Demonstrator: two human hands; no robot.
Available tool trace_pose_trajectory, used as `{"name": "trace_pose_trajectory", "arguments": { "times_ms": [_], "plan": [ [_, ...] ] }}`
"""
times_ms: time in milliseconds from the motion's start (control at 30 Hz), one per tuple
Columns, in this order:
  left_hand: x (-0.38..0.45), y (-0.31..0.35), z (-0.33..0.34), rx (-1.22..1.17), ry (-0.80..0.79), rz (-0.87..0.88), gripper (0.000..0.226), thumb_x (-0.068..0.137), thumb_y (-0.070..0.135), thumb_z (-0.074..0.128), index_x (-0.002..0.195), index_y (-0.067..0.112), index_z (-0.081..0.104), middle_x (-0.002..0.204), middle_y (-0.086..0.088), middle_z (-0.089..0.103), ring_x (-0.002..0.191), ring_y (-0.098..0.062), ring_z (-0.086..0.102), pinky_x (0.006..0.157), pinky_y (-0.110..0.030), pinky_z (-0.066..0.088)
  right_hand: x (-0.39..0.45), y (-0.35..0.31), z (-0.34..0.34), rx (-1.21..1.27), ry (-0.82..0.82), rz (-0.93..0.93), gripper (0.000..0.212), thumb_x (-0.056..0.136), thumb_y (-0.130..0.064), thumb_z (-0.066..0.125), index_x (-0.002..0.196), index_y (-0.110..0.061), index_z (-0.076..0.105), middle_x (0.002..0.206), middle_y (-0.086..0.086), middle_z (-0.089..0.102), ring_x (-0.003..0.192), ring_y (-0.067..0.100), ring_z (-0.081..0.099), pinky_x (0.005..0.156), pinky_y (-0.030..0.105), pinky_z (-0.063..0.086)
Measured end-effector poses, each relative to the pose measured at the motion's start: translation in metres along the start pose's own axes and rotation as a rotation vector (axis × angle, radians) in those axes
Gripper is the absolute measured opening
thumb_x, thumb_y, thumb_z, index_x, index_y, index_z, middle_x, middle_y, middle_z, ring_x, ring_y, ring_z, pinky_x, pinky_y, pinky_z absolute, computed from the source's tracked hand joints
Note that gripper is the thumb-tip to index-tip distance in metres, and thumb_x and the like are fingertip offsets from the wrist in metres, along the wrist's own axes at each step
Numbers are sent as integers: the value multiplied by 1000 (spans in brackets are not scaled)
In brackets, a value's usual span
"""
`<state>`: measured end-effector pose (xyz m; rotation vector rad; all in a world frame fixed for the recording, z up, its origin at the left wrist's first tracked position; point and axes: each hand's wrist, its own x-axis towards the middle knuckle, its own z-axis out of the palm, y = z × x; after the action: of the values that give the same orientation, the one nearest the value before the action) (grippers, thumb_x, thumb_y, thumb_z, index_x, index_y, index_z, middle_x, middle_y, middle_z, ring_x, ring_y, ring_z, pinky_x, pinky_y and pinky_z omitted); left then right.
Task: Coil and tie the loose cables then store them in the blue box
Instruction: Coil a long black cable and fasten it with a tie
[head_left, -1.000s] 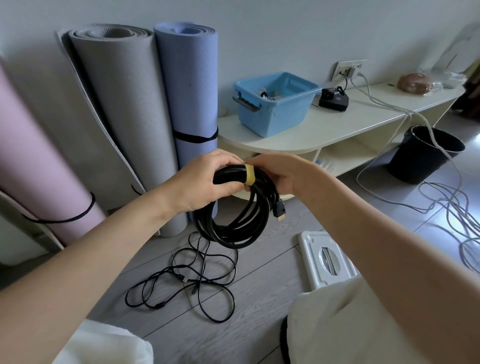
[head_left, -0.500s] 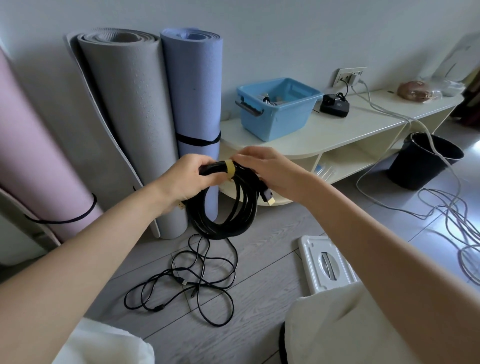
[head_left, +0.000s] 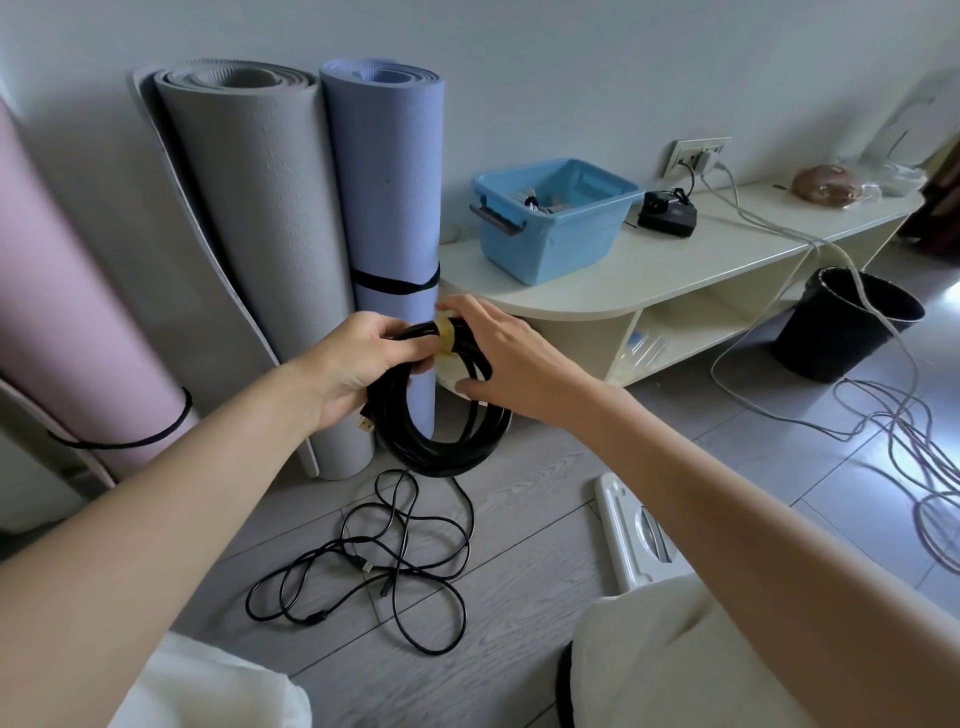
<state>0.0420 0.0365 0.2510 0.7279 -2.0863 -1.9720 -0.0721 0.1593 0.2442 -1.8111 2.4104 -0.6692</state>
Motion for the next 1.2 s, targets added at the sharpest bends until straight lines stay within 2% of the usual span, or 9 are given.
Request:
{"name": "trace_pose_trajectory", "arguments": {
  "times_ms": [100,267,433,633,833,967,1033,1100,1200],
  "plan": [
    [-1,1,0,11,-26,-7,6,89,11,59,86,10,64,72,-4,58,58,-2,56,57,-15,43,1,0,1,-28,16,-28,66,77,-9,67,135,-14,37,129,5,49,102,26,53,79,33,42],
    [-4,-1,3,37,-58,-12,11,87,13,60,91,3,65,77,-10,56,68,-14,48,65,-25,37,3,1,3,-54,59,-80,56,77,-6,66,129,-10,44,121,5,57,95,27,58,76,37,47],
    [-5,0,-5,-42,-91,-20,8,85,12,60,83,6,64,69,-5,57,61,-10,50,63,-22,38,7,-2,4,-38,148,-135,37,78,-15,69,111,-5,56,100,7,63,81,28,58,70,41,48],
    [-8,-2,-10,-49,-183,-75,10,83,16,59,84,7,63,64,-2,58,53,-5,54,55,-15,42,7,-3,5,28,84,-146,21,83,-27,67,89,-9,62,79,3,59,72,23,54,67,39,46],
    [-2,-7,0,-59,-127,-68,7,87,16,59,86,12,65,65,4,65,58,-2,58,67,-20,41,5,3,2,40,63,-117,16,83,-27,67,84,-11,64,71,-2,52,65,20,49,64,38,46],
    [1,-8,0,-34,-127,-34,16,86,13,61,101,10,65,74,1,61,64,-4,57,67,-20,41,3,4,4,65,111,-87,19,82,-26,68,92,-10,64,81,1,63,76,25,58,69,37,47],
    [3,-7,3,-21,-130,-25,9,87,11,61,95,11,65,72,1,57,63,-4,53,66,-19,41,2,6,3,98,93,-17,41,80,-27,71,116,-12,58,103,5,67,94,25,61,80,34,47],
    [6,-5,5,-5,-94,-15,5,87,12,63,90,13,66,73,0,56,65,-7,50,64,-18,40,1,10,-2,141,13,88,67,77,-28,74,134,-15,40,122,6,61,108,23,56,90,30,43],
    [15,-7,10,42,-50,27,9,90,11,59,96,12,65,77,0,58,68,-6,49,61,-12,41,1,19,-5,166,-71,209,75,74,-26,76,137,-17,35,129,6,55,114,22,52,95,32,42]
  ]
}}
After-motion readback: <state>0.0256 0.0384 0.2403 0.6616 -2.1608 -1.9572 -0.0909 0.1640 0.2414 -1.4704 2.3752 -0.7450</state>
